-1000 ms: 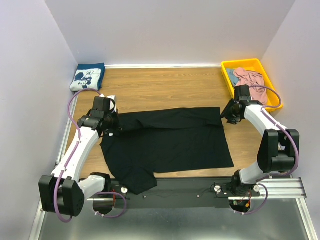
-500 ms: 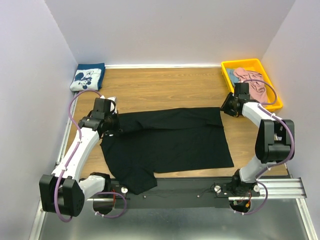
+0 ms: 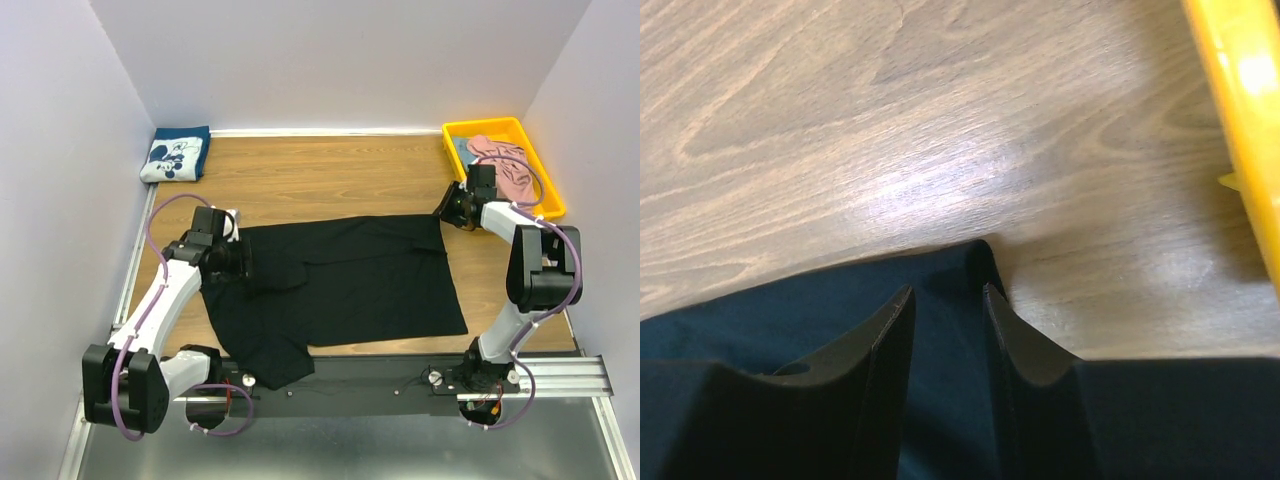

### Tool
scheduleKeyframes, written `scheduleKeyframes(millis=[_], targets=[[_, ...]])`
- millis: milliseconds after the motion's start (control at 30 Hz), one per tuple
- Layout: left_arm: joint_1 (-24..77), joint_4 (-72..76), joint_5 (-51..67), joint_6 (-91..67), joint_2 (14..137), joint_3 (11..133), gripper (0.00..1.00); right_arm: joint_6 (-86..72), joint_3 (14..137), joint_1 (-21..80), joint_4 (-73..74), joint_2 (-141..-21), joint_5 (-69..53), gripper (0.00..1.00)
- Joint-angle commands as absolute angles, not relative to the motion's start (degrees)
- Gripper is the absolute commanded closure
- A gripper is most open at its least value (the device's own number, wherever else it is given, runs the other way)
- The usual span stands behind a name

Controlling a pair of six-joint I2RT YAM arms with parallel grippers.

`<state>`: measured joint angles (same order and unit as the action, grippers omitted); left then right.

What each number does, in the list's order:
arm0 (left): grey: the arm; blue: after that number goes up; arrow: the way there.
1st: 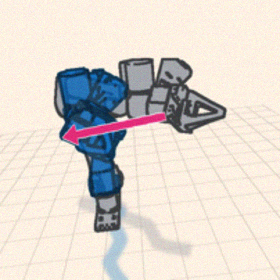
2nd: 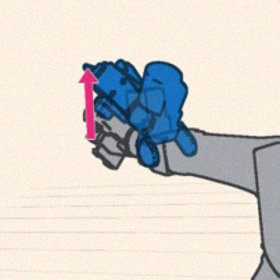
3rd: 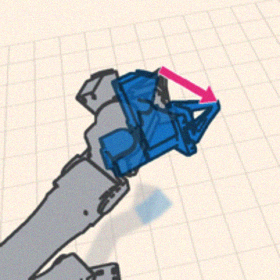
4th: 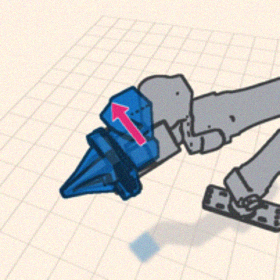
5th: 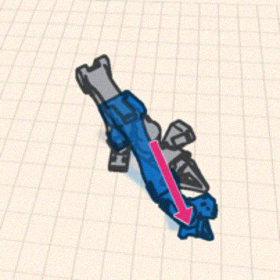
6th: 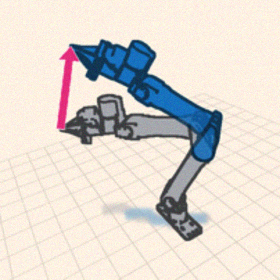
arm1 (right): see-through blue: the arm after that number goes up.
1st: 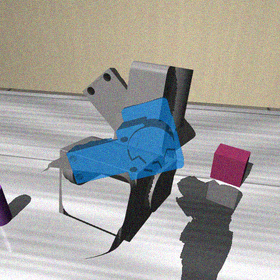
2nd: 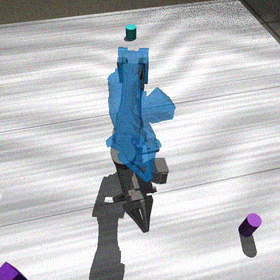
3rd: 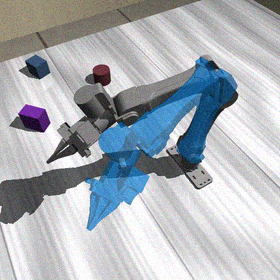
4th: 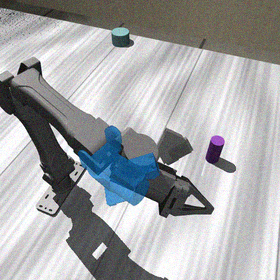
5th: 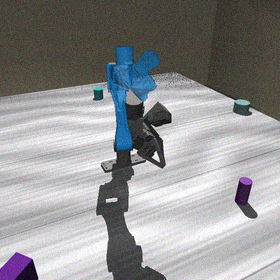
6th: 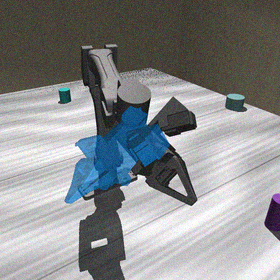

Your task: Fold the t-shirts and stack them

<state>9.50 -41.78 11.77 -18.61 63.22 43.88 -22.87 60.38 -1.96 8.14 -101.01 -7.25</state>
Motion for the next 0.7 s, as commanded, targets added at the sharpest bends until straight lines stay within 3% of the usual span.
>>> scheduleKeyframes(millis=[0, 200, 367, 667], targets=[[9.49, -38.77, 7.05, -21.43, 61.53, 48.77, 0.31, -21.8, 60.56, -2.37, 6.5, -102.57, -9.58, 0.6], [3.35, -27.88, -1.56, -26.01, 66.96, 47.29, 0.48, -21.53, 60.12, -2.37, 6.15, -102.74, -10.11, 0.6], [1.15, -18.22, -1.23, -27.6, 78.28, 47.98, 0.62, -22.06, 60.38, -2.37, 5.8, -103.88, -11.6, 0.6], [0.53, -14.86, -1.32, -25.67, 94.3, 54.31, 0.76, -21.97, 59.68, -2.37, 5.8, -103.19, -10.64, 0.6]])
